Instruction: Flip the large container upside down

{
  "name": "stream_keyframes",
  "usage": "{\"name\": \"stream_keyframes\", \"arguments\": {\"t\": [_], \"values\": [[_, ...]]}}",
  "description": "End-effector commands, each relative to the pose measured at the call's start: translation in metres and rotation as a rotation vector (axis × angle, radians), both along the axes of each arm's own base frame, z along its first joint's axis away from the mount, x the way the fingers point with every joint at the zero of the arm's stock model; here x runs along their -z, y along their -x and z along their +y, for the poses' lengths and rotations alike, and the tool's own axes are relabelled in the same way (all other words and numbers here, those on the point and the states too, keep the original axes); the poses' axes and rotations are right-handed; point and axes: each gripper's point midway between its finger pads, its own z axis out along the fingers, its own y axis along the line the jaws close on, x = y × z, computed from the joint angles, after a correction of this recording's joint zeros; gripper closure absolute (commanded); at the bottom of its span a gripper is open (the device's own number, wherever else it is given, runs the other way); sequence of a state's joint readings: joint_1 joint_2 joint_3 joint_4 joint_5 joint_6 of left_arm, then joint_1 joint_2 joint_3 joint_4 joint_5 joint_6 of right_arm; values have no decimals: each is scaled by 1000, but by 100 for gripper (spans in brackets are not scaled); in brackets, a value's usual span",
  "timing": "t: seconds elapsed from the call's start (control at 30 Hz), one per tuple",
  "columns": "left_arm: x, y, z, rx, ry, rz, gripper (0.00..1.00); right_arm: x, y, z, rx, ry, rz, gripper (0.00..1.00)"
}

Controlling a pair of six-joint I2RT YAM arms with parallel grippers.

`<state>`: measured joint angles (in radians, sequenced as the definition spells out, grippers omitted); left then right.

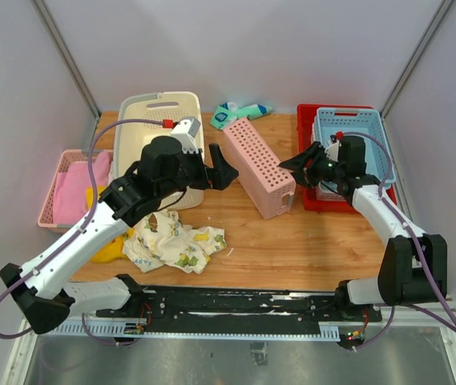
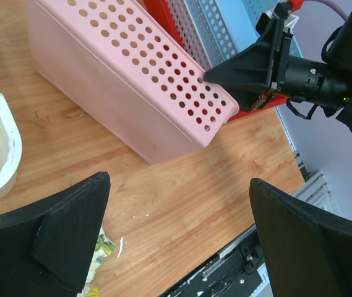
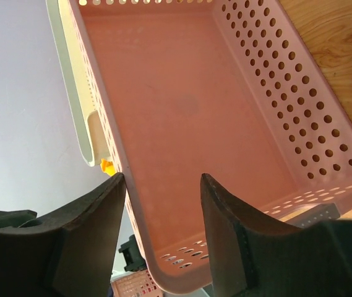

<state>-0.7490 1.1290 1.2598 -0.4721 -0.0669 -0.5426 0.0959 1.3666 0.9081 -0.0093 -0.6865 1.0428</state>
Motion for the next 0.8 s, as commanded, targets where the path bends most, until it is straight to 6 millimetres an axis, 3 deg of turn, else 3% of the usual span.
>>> {"name": "stream_keyframes", "arguments": {"t": [0.0,0.33,0.5,0.77], "values": [[5,-2,-15,47,31,13,1,31,6,-13,16,69,95,49],[56,-17,-80,203,124,153,1,39,-12,-42,124,71,108,59],[56,-29,-99,239,132,141,1,36,-21,-49,131,105,96,59],[55,-36,-109,271,117,125,1,46,-28,-54,128,156,119,59]]}}
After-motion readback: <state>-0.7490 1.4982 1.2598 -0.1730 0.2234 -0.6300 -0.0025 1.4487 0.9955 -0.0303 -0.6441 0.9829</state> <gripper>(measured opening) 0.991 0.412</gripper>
